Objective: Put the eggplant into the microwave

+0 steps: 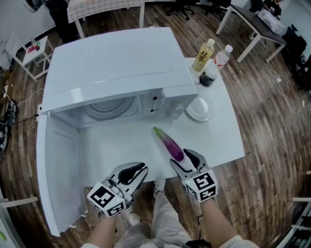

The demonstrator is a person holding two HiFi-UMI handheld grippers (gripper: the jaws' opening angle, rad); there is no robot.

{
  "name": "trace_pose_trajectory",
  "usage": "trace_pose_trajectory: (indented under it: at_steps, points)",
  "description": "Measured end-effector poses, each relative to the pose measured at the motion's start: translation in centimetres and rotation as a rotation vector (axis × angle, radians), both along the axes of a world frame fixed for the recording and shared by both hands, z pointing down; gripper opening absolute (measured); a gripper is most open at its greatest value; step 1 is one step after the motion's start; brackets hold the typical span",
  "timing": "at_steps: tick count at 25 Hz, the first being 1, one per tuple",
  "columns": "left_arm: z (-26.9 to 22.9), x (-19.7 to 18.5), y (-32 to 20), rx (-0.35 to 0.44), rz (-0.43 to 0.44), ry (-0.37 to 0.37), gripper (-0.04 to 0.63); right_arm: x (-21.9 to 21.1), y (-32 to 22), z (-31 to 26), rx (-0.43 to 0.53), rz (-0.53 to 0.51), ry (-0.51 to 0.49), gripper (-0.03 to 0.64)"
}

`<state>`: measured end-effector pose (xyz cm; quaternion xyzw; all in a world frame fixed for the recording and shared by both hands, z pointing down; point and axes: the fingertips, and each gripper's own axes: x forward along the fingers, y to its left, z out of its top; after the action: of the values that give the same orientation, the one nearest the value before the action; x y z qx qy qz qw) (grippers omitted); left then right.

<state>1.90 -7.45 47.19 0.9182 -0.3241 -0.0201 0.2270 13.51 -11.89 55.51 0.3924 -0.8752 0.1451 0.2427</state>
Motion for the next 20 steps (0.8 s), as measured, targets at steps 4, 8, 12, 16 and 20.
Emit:
trace_pose_trajectory:
  at_steps: [4,8,12,16,20]
  points:
    - [0.2,0.1,0.0,-0.002,0.001,-0.003,0.035,0.5,-0.3,1.2,-0.022,0.007,0.035,0.256]
    - [0.3,0.3,0.0,-0.004,0.001,-0.003,0.037,0.5,-0.3,2.2,-0.038,0.000,0.090,0.256]
    - [0.3,0.1,0.0,-0.002,-0.004,-0.003,0.035,0.5,-0.6,2.6,-0.025,0.002,0.152,0.242]
    - [0.1,-0.4,-0.2,0.003,-0.018,0.002,0.035,0.4,-0.7,2.5,-0.013,0.005,0.164,0.213]
    - [0.0,-1.1,0.0,0.005,-0.033,0.010,0.035,0.0,-0.6,2.1,-0.001,0.008,0.149,0.212]
